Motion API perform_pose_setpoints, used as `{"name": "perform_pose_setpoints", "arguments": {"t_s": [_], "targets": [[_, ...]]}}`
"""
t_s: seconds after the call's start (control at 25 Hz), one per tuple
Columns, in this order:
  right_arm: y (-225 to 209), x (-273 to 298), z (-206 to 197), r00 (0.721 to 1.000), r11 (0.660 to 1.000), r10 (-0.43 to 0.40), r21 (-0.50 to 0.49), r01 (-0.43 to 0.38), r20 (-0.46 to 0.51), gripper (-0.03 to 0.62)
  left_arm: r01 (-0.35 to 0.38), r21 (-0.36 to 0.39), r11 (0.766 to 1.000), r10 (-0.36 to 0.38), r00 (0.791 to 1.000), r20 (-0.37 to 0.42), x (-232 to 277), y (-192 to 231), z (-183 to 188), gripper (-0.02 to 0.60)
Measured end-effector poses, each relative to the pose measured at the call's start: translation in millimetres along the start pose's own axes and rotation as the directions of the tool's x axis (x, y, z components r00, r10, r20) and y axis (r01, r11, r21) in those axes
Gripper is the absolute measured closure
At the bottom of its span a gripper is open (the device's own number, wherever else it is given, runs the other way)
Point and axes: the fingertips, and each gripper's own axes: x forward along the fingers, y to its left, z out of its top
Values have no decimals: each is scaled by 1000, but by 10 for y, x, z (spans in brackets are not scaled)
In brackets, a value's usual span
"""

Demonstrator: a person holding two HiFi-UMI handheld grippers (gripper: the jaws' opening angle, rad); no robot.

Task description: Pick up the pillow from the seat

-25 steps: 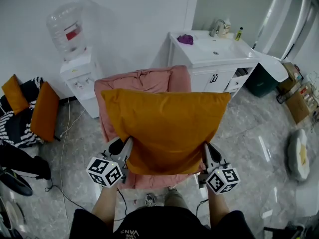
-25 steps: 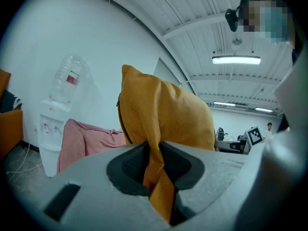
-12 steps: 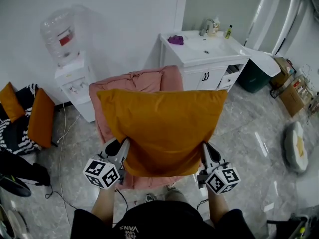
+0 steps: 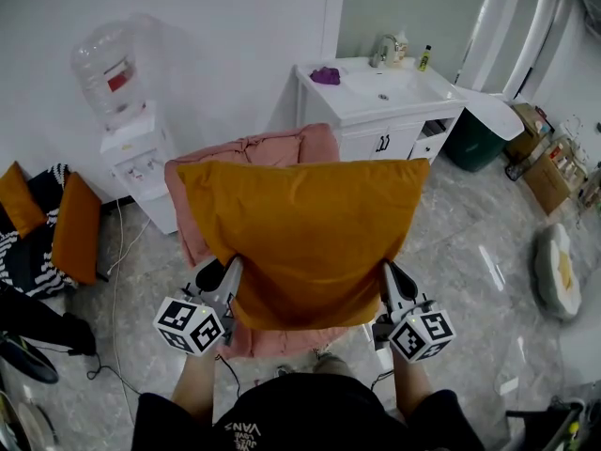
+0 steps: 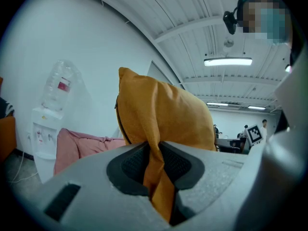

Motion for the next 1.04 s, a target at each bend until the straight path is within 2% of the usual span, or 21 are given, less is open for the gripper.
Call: {"name": "perform_pose_setpoints", "arguments": {"t_s": [1.04], "targets": [[-35,73,50,1000,1000,6,10,-6,8,588,-9,-2,1000,9,1000,12,43,13,73,500]]}}
